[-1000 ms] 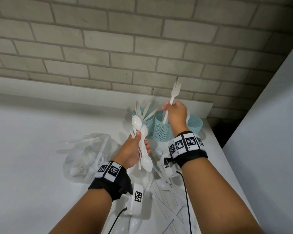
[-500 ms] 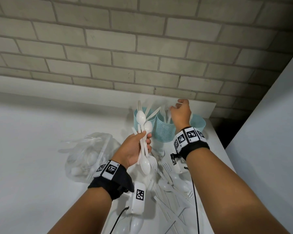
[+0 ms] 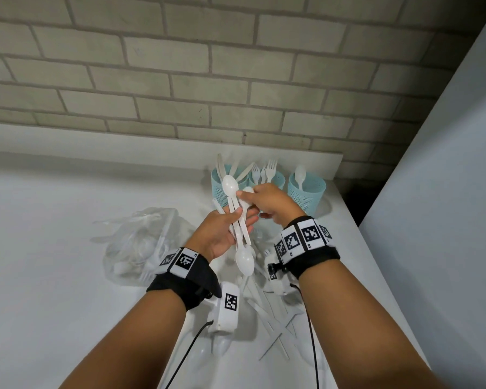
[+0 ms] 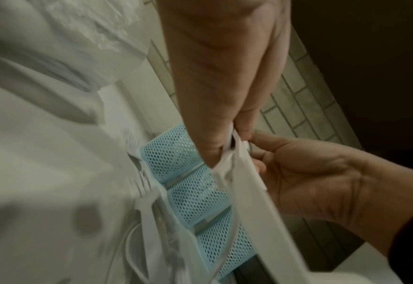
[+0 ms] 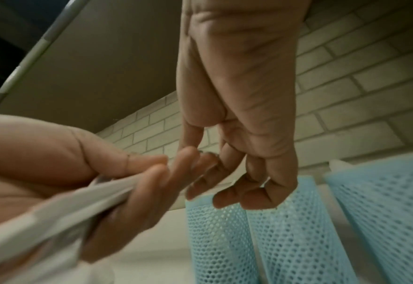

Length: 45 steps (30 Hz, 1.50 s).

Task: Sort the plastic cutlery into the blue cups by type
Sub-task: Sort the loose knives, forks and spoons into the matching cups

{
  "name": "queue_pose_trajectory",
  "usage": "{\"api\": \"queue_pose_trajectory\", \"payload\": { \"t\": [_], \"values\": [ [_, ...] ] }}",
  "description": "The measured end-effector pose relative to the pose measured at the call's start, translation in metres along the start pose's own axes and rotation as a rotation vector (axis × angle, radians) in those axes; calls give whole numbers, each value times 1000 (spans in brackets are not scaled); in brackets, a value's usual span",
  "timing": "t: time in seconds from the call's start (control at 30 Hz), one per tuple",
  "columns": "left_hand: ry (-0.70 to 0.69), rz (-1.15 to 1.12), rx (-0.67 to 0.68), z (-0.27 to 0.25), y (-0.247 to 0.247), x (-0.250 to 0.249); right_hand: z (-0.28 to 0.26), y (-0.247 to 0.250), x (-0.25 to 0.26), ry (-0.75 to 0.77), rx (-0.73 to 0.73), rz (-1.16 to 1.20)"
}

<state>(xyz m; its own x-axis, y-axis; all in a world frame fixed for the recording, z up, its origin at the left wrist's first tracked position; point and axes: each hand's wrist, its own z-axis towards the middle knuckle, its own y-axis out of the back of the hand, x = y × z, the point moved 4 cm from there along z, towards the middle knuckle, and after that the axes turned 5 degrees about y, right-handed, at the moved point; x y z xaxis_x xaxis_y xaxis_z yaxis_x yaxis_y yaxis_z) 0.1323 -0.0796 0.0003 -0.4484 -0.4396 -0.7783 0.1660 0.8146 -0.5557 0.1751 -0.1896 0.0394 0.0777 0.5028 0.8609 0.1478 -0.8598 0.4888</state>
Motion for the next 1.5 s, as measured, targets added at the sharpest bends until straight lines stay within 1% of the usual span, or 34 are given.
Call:
{"api": "queue_pose_trajectory", "payload": {
  "t": [0.07, 0.2, 0.27, 0.33, 0.4, 0.47, 0.63, 0.73, 0.8, 0.87, 1.0, 1.1, 1.17, 1.27, 1.33, 1.43, 1.5],
  "values": [
    [8, 37, -4, 0, -2, 2, -4, 0, -6, -43, -9, 177],
    [33, 60, -7, -1, -3, 5, -11, 12, -7, 11, -178, 501],
    [43, 75, 13, -2, -6, 6, -12, 16, -6, 26, -224, 631],
    [48, 100, 21, -1, -9, 7, -13, 15, -3, 2, -244, 694],
    [49, 140, 7, -1, -11, 9, -13, 10, 0, -38, -232, 709],
    [51, 180, -17, 1, -11, 11, -13, 2, 5, -33, -186, 655],
    [73, 246, -38, 3, -12, 12, -9, -5, 4, 8, -150, 331],
    [86, 304, -24, 1, -16, 11, -7, -6, 2, 14, -181, 178],
    [93, 325, -9, 0, -18, 11, -5, -7, 0, 24, -216, 159],
    [107, 305, 9, 0, -19, 11, -3, -6, -3, 22, -252, 189],
    [125, 227, 23, -1, -15, 13, -1, -3, -6, 71, -263, 232],
    [101, 192, 9, 0, -15, 13, -1, 1, -11, 87, -333, 239],
    [77, 166, -6, 1, -15, 13, -1, 2, -15, 98, -343, 369],
    [60, 142, -34, 1, -11, 10, -3, 6, -14, 123, -325, 661],
    [43, 115, -60, 2, -7, 8, -5, 15, -13, 147, -371, 795],
    [-59, 52, -150, 5, 3, 3, -5, 24, -18, 98, -407, 897],
    [-159, -29, -192, 5, 10, -3, -6, 24, -22, 6, -356, 820]
  ]
}}
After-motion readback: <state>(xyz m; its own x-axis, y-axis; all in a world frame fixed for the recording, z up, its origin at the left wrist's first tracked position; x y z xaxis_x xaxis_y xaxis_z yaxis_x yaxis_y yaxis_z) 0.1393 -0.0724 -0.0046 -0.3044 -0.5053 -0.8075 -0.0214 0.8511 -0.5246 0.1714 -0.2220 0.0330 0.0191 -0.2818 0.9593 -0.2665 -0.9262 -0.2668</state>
